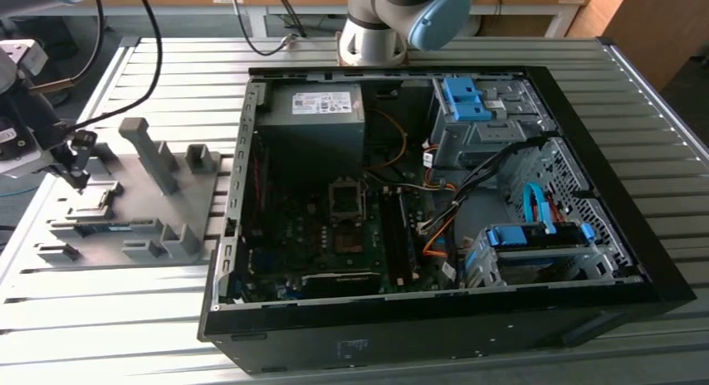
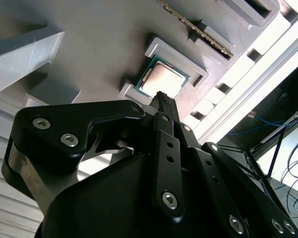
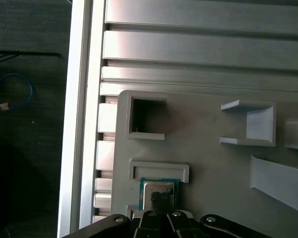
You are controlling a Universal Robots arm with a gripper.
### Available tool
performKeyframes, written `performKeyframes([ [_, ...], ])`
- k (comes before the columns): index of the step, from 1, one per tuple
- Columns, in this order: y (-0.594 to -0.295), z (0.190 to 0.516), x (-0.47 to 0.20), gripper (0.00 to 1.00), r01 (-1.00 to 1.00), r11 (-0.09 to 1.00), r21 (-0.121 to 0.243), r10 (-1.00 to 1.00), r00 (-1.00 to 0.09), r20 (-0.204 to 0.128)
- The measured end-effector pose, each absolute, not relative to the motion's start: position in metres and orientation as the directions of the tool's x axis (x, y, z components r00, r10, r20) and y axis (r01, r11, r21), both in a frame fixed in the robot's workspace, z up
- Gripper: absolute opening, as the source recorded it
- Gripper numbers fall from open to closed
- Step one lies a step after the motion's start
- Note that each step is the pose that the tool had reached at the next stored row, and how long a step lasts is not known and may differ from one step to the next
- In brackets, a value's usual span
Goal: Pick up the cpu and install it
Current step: 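Pick up the cpu and move it towards the insertion slot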
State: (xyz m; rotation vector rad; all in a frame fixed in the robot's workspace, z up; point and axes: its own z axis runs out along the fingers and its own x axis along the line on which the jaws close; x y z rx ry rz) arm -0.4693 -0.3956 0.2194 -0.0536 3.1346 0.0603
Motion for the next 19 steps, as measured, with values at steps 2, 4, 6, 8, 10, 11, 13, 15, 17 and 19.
performKeyframes([
  [2,-0.3956,0.2187,-0.4694,0.10,-0.034,0.999,0.038,-0.034,-0.999,-0.006],
  [4,-0.3955,0.2187,-0.4695,0.10,-0.034,0.999,0.038,-0.034,-0.999,-0.006],
  [6,-0.3955,0.2187,-0.4694,0.10,-0.035,0.999,0.038,-0.034,-0.999,-0.007],
  [8,-0.3955,0.2186,-0.4694,0.10,-0.035,0.999,0.038,-0.035,-0.999,-0.007],
  [10,-0.3955,0.2186,-0.4694,0.10,-0.035,0.999,0.038,-0.035,-0.999,-0.007],
  [11,-0.3955,0.2186,-0.4694,0.11,-0.035,0.999,0.038,-0.035,-0.999,-0.007],
  [13,-0.3955,0.2186,-0.4694,0.16,-0.035,0.999,0.038,-0.035,-0.999,-0.007],
  [15,-0.3955,0.2186,-0.4694,0.29,-0.035,0.999,0.038,-0.035,-0.999,-0.007],
  [17,-0.3955,0.2186,-0.4694,0.35,-0.036,0.999,0.038,-0.035,-0.999,-0.007],
  [19,-0.3955,0.2186,-0.4694,0.41,-0.036,0.999,0.038,-0.036,-0.999,-0.007],
])
